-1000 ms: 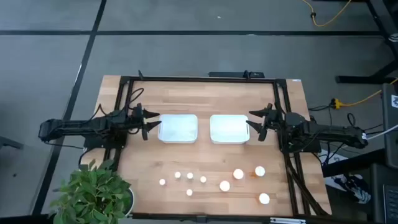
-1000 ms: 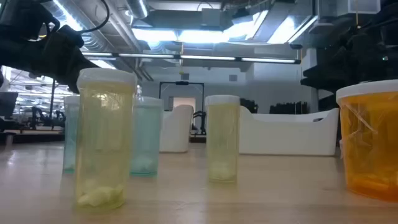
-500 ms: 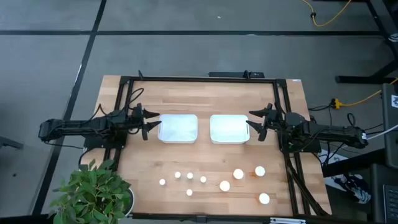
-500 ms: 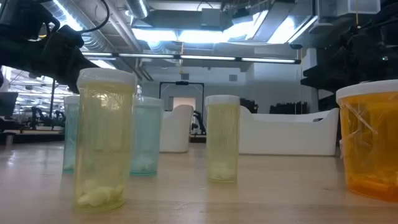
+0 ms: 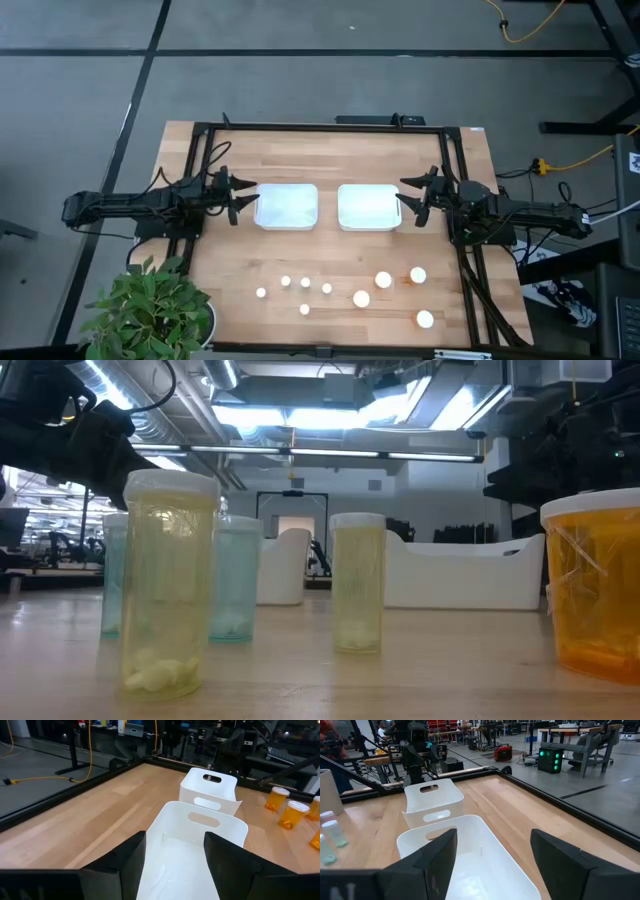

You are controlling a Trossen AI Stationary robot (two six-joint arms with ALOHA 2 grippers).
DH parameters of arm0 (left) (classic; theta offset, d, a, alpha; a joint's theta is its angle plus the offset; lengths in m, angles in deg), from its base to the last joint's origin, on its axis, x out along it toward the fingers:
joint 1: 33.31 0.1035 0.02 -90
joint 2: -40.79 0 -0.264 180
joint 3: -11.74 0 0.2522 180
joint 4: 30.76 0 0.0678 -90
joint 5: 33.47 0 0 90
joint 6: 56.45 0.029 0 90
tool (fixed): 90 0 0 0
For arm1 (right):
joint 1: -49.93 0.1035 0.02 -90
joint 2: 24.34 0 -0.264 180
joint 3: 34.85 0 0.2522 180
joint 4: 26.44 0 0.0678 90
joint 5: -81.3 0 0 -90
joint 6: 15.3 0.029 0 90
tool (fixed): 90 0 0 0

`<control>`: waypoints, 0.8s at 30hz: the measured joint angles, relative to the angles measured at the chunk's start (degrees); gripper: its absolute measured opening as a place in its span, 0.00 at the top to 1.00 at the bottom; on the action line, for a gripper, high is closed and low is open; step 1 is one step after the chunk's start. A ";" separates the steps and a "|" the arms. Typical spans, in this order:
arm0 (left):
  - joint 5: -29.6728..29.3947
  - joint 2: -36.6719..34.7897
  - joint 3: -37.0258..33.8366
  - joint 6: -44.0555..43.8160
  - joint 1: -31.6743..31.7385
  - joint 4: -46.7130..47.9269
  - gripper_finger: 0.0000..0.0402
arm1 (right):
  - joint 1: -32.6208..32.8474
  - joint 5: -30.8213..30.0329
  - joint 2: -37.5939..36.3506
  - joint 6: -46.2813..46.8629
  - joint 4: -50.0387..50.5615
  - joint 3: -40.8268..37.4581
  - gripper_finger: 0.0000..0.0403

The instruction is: Pick and place medicine bottles into bin by pill shape (circle, oval)

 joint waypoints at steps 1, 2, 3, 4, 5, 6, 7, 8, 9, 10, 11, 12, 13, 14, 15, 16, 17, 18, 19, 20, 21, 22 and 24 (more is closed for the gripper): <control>0.01 0.00 0.01 0.00 -0.01 0.01 0.52 | 0.00 0.00 -0.01 -0.01 -0.02 0.01 0.37; 0.01 0.01 0.01 0.00 -0.01 0.01 0.52 | 0.00 0.00 -0.02 -0.02 0.00 0.01 0.37; 0.02 0.00 0.00 0.00 -0.01 0.01 0.52 | 0.00 0.00 -0.01 -0.01 0.00 0.00 0.37; 0.00 -0.01 0.00 0.00 -0.02 0.02 0.52 | 0.00 0.00 -0.02 0.00 -0.02 -0.01 0.37; 0.02 0.01 0.00 0.00 0.00 0.00 0.52 | 0.00 0.00 -0.01 -0.02 -0.01 0.01 0.37; 0.00 0.00 0.01 0.00 0.00 0.01 0.52 | 0.00 0.00 0.00 0.00 0.00 -0.01 0.37; 0.00 -0.01 0.02 0.00 0.00 0.00 0.52 | 0.00 0.00 0.00 0.00 -0.02 0.01 0.37; 0.02 0.00 0.00 0.00 -0.01 0.02 0.52 | 0.00 0.00 0.00 0.00 -0.02 0.01 0.37; 0.01 0.00 0.00 0.00 -0.01 0.00 0.52 | 0.00 0.00 -0.01 -0.02 -0.01 0.00 0.37; 0.00 0.00 0.01 0.00 -0.02 0.01 0.52 | 0.00 0.00 0.00 0.00 0.00 0.01 0.37; 0.00 0.00 0.00 0.00 -0.02 0.02 0.52 | 0.01 0.00 0.00 -0.01 -0.02 0.00 0.37; 0.01 0.00 0.01 0.00 0.00 0.02 0.52 | 0.01 0.00 -0.01 -0.02 0.00 0.01 0.37; 0.00 0.01 0.00 0.00 0.00 0.00 0.52 | 0.00 0.00 -0.02 0.00 -0.02 0.01 0.37; 0.00 0.00 0.00 0.00 -0.01 0.01 0.52 | 0.00 0.00 0.00 -0.02 0.00 -0.01 0.37; 0.02 0.01 0.00 0.00 -0.01 0.01 0.52 | 0.00 0.00 -0.02 0.00 -0.02 -0.01 0.37; 0.02 -0.01 0.01 0.00 -0.01 0.01 0.52 | 0.00 0.00 0.00 0.00 -0.02 0.01 0.37; 0.00 -0.01 0.00 0.00 -0.02 0.00 0.52 | 0.00 0.00 0.00 0.00 0.00 0.00 0.37; 0.00 0.00 0.02 0.00 -0.02 0.02 0.52 | 0.00 0.00 -0.01 -0.01 0.00 0.00 0.37; 0.01 0.00 0.01 0.00 0.00 0.01 0.52 | 0.00 0.00 0.00 -0.01 -0.02 0.01 0.37; 0.00 0.01 0.01 0.00 0.00 0.01 0.52 | 0.00 0.00 0.00 0.00 -0.03 0.01 0.37; 0.01 0.00 0.02 0.00 0.00 0.00 0.52 | 0.00 0.00 -0.02 0.13 -0.10 0.00 0.37; 0.00 -0.01 0.00 0.00 -0.01 0.01 0.52 | 0.00 0.07 0.00 0.57 -0.36 0.01 0.37; 0.02 -0.01 0.01 0.00 -0.01 0.01 0.52 | 0.00 0.11 0.00 3.41 -1.47 0.01 0.37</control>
